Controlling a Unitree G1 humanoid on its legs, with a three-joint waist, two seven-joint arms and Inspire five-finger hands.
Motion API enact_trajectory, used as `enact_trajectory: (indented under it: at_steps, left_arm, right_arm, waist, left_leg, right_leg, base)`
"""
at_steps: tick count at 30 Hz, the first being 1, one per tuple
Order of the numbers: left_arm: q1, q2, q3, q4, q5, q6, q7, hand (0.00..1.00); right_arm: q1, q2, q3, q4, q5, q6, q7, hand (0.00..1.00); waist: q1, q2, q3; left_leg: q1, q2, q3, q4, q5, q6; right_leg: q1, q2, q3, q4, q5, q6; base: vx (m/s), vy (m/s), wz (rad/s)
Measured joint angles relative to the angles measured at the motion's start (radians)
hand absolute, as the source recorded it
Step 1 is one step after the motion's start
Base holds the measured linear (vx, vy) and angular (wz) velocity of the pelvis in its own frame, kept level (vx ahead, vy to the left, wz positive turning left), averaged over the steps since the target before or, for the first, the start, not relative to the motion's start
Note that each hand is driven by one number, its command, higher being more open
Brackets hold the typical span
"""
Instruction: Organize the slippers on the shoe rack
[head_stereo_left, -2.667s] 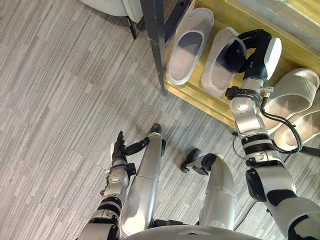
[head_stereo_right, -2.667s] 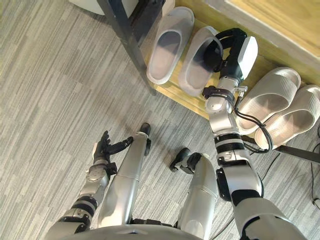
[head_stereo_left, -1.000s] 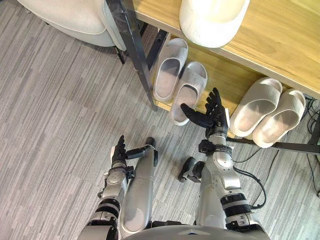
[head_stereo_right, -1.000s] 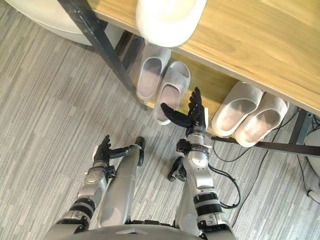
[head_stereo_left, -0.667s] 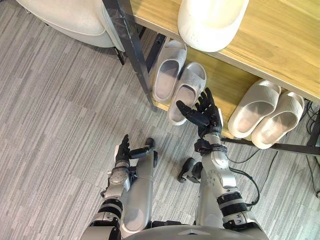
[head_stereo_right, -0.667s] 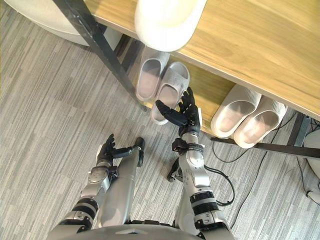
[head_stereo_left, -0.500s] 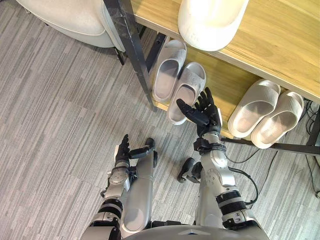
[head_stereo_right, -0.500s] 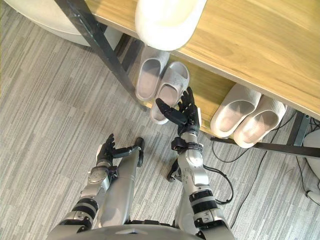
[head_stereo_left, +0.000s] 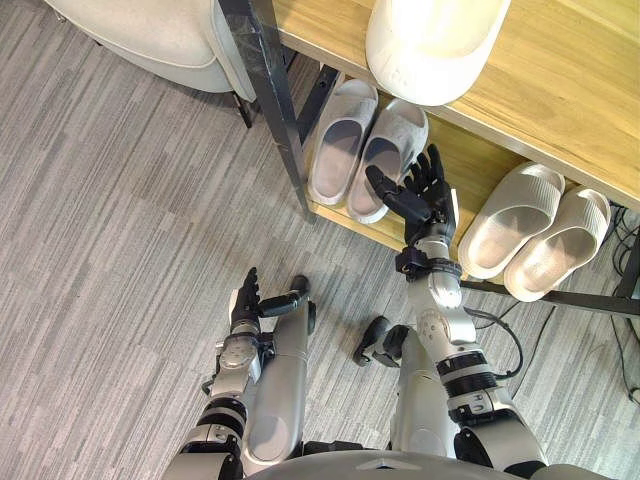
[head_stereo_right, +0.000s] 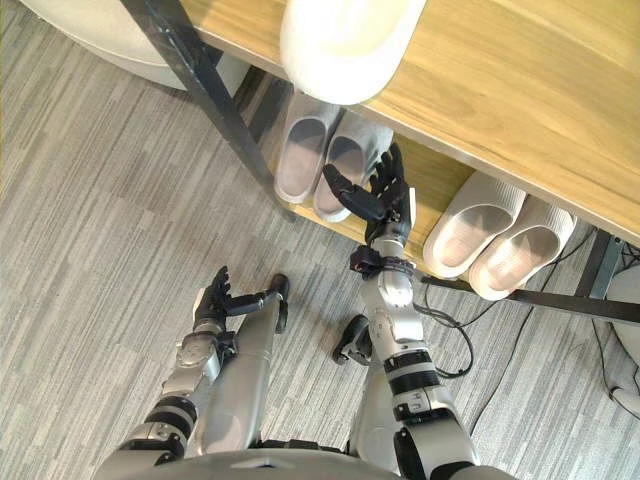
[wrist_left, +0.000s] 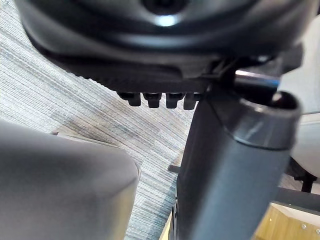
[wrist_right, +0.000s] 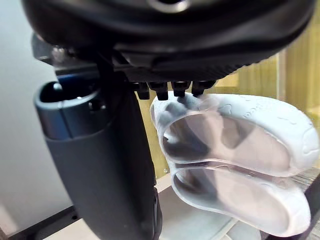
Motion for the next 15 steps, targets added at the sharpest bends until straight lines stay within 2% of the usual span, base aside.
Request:
enact_trajectory:
  at_steps: [7,15]
  left_arm:
    - [0.000,-0.004,0.006,-0.001,0.000,-0.001,0.000,1.00]
    - [0.000,-0.016,0.013,0.000,-0.001,0.000,0.000,1.00]
  right_arm:
    - [-0.040,-0.005,-0.019,0.047,0.005,0.000,-0.018,1.00]
    - [-0.082,-0.018,-0.035,0.100,0.004,0.003,-0.018,1.00]
  waist:
    - [0.004,0.004,0.002]
    - [0.004,0.021,0.002]
  left_leg:
    - [-0.005,-0.004,-0.003,0.003,0.001,0.001]
    - [-0.014,-0.005,-0.003,0.011,0.002,0.002]
  right_leg:
    - [-0.002,-0.003,-0.003,0.004,-0.001,-0.001]
    - [-0.014,-0.006,-0.001,0.018,-0.004,-0.005]
  base:
    - [-0.01,0.002,0.01]
    - [-0.01,0.004,0.00]
